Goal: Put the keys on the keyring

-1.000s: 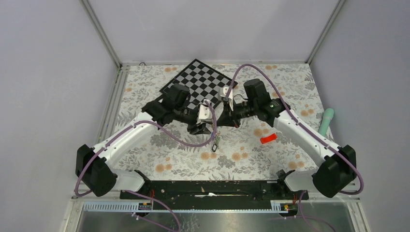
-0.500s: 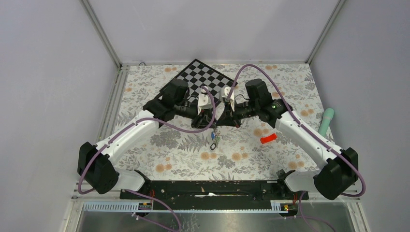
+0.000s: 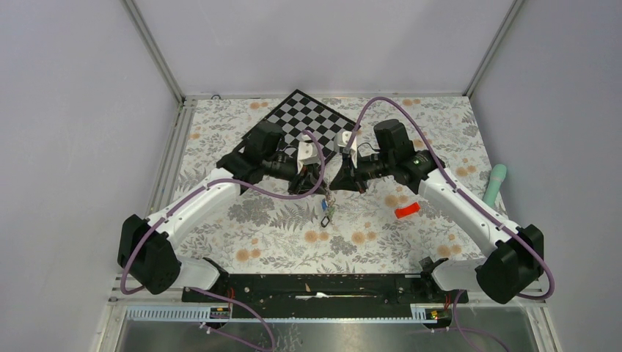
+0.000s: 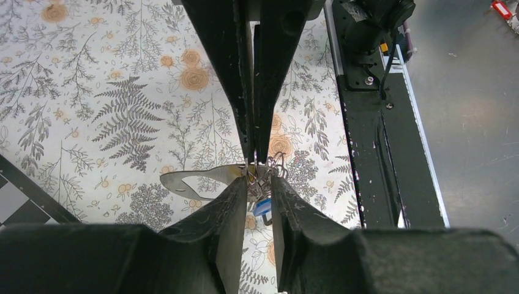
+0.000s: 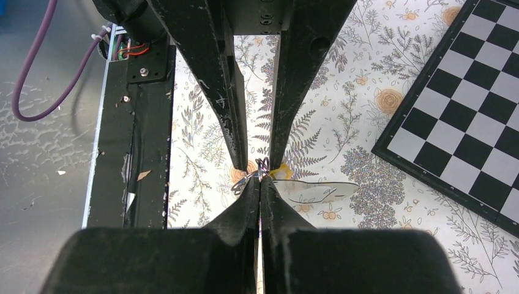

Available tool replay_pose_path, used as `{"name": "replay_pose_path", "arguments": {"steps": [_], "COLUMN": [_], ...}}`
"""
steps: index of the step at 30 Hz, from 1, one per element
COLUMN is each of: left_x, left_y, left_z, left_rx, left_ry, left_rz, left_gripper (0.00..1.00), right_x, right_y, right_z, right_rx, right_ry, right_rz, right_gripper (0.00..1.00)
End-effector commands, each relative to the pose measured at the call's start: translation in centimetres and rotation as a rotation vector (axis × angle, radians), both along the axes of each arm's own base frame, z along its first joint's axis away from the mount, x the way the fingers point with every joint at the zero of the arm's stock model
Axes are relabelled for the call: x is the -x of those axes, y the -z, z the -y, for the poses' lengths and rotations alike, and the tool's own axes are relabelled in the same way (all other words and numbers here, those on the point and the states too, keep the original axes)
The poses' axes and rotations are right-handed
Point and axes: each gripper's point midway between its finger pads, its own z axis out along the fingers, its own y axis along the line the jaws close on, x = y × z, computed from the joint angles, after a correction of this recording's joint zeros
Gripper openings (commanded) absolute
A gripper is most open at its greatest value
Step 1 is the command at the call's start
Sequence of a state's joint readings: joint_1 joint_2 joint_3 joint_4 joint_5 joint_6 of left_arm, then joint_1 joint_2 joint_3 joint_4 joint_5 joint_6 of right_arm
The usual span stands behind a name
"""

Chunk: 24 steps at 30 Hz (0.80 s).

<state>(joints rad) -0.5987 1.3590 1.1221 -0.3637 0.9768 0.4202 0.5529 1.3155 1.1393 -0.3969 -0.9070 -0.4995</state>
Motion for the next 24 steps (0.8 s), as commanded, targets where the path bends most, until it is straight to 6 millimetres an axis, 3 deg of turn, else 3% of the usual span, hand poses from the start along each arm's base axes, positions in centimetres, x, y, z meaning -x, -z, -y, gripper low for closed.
{"name": "replay_pose_path", "arguments": {"steps": [1, 9, 18, 22, 24], "left_x": [0.15, 0.0, 0.15, -0.1, -0.82], "left_y": [-1.78, -2.05, -1.86, -1.61, -1.44], "left_z": [0.3, 0.85, 0.78, 0.44, 0.12], "left_rx": [0.064, 0.081, 0.081, 0.052, 0.011], "left_ry": [0.03, 0.045, 0.053, 0.037, -0.002], "left_rz": [0.034, 0.004, 0.009, 0.032, 0.053], "left_gripper": [0.27, 0.23, 0.0, 0.0, 0.0], "right_x": [0.02, -0.1, -0.11, -0.19, -0.29], "right_y": [-2.24, -2.16, -2.11, -1.88, -1.58], "right_z": [-0.16, -0.23, -0.21, -0.06, 0.17], "right_rx": [-0.065, -0.068, -0.068, -0.068, -0.063], "right_ry": [-0.014, -0.011, -0.011, -0.003, 0.005], "right_rz": [0.057, 0.05, 0.046, 0.047, 0.051], "right_gripper": [0.0, 0.0, 0.0, 0.0, 0.07]}}
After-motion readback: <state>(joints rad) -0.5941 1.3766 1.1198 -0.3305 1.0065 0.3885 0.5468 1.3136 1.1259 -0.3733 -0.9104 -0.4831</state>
